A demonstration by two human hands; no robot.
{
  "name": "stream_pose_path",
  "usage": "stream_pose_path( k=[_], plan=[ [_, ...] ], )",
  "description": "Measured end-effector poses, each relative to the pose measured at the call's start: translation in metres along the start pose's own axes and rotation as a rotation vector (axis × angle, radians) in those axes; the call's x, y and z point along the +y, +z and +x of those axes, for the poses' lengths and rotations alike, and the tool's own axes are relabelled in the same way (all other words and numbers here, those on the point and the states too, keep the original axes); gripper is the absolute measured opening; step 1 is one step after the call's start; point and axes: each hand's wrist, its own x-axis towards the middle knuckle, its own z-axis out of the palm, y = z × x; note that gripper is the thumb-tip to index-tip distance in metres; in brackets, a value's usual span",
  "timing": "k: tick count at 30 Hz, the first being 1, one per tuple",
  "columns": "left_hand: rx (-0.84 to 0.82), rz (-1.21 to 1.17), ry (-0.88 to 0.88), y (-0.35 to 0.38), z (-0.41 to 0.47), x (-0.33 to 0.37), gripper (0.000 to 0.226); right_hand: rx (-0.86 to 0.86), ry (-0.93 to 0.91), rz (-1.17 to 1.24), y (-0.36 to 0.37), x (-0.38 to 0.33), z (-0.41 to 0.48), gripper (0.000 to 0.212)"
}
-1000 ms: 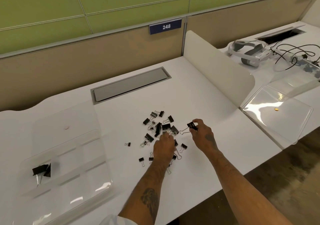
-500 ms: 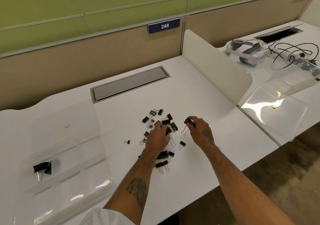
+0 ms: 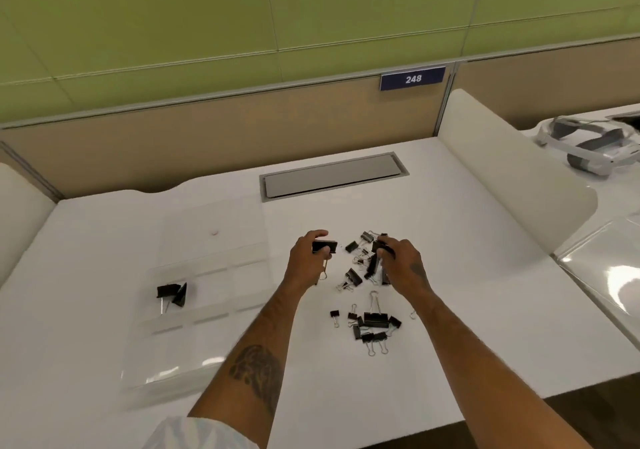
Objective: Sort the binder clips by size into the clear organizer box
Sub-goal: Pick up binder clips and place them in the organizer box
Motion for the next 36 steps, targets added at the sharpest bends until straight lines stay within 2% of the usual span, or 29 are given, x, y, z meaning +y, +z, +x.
stream_pose_path(
  k=[3,8,15,23,28,36],
  plan=[
    [0.111,-0.121,-0.051,-0.039,-0.013,-0.005,0.030,-0.029,-0.050,0.034,0.026,-0.030,0.002,0.032],
    [0.298,-0.218,-0.110,-0.121,-0.031,-0.034,0.024,-0.095,-0.063,0.220,0.076,-0.094,-0.006,0.021],
    [0.447,-0.235,-0.147,-0.240,-0.064,-0.072,0.021,-0.164,-0.073,0.294,0.160,-0.178,-0.033,0.012],
    [0.476,-0.264,-0.158,-0.335,-0.083,-0.117,0.020,-0.203,-0.087,0.264,0.247,-0.248,-0.057,0.010],
    [0.458,-0.261,-0.184,-0.355,-0.088,-0.136,0.018,-0.236,-0.076,0.278,0.285,-0.272,-0.066,0.012],
    [0.454,-0.281,-0.245,-0.374,-0.088,-0.160,0.019,-0.336,-0.090,0.168,0.320,-0.280,-0.060,0.016]
  ],
)
